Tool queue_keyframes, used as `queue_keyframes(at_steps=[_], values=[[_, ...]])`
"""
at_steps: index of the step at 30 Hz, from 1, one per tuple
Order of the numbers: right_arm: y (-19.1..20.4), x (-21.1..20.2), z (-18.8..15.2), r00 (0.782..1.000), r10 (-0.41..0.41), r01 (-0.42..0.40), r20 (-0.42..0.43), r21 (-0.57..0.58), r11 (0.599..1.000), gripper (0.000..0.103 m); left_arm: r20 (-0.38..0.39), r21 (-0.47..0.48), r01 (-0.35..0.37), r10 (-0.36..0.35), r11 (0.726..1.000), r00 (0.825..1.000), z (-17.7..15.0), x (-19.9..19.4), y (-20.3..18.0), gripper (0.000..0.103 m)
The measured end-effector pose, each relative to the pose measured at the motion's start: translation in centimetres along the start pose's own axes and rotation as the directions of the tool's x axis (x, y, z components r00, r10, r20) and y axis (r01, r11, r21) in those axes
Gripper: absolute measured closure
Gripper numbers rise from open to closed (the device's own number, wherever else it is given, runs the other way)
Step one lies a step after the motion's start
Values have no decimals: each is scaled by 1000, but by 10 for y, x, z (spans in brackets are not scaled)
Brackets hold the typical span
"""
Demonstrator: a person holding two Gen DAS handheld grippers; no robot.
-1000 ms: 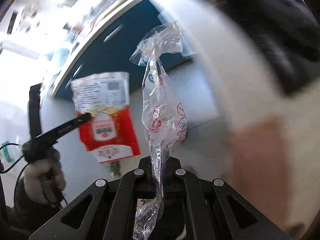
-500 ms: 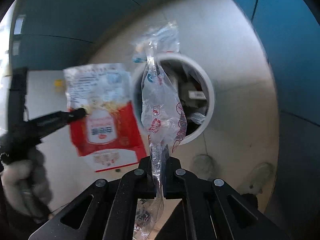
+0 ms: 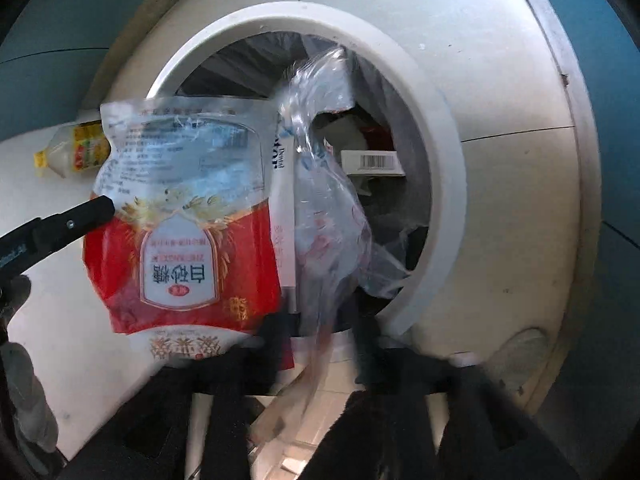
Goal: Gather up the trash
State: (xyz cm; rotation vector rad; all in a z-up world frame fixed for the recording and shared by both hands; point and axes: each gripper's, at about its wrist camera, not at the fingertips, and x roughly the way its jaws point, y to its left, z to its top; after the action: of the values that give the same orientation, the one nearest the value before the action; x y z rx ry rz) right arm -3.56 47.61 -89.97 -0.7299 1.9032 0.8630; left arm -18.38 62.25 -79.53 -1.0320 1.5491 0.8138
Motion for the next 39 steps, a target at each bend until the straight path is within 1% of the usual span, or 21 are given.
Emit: queue_keyframes(at_steps=[1,2,3,4,5,6,8,10,11,12,16,18,21,24,25,28,31,34,36,37,39], values=[[1,-5,0,1000,10,-10,11,3,1000,35,13,0,-7,7,1000,1000,2,0,1,27],[4,-10,2,1000,6,-6,20,2,1000,32,35,1,-23,23,1000,999,1,-5,3,21],[5,-15,2,999,-1,1,32,-3,1000,32,47,1,-39,39,999,998,2,-8,3,18],[7,-21,1,999,-8,9,45,-9,1000,31,62,0,-60,60,998,996,1,-14,4,18],[9,-28,0,998,-23,24,62,-15,1000,26,74,-5,-63,63,998,995,-1,-19,5,18],[9,-37,-3,996,-38,40,77,-21,999,15,84,-6,-61,61,998,995,-4,-22,8,18],[14,-57,-8,986,-106,112,127,-40,993,0,120,-7,-81,81,997,989,-12,-35,10,17],[25,-80,-17,968,-179,191,176,-54,980,0,157,-3,-88,87,996,984,-22,-51,10,11],[29,-93,-24,954,-219,235,206,-54,971,0,177,-7,-87,87,996,980,-28,-60,10,11],[30,-103,-37,947,-231,249,224,-54,967,0,204,-11,-93,93,996,975,-37,-73,11,11],[47,-155,-78,901,-294,326,318,-52,944,0,273,-16,-115,115,993,955,-67,-115,7,11],[51,-181,-97,889,-296,335,350,-55,941,0,292,-24,-97,100,995,951,-85,-138,5,11],[61,-219,-132,857,-305,355,416,-45,934,0,318,-32,-86,92,996,944,-112,-175,2,11],[72,-269,-171,829,-285,348,482,-44,937,0,353,-51,-73,86,996,932,-144,-214,0,11],[76,-290,-187,815,-285,353,505,-42,935,0,374,-64,-58,78,996,924,-160,-234,0,11],[80,-335,-225,798,-254,334,547,-50,941,0,422,-89,-40,74,995,904,-197,-278,-1,11],[85,-387,-276,753,-233,345,616,-68,936,0,484,-100,-44,87,994,870,-241,-327,-8,11],[87,-430,-322,735,-193,328,650,-92,940,0,539,-122,-33,95,992,837,-290,-380,-12,11],[89,-463,-360,721,-166,325,672,-117,939,0,563,-132,-18,90,991,821,-317,-406,-13,11],[90,-480,-379,718,-145,314,681,-132,940,0,577,-137,-13,90,990,812,-337,-424,-15,11],[93,-504,-410,711,-120,309,693,-155,938,0,594,-136,12,72,991,801,-363,-447,-18,11]])
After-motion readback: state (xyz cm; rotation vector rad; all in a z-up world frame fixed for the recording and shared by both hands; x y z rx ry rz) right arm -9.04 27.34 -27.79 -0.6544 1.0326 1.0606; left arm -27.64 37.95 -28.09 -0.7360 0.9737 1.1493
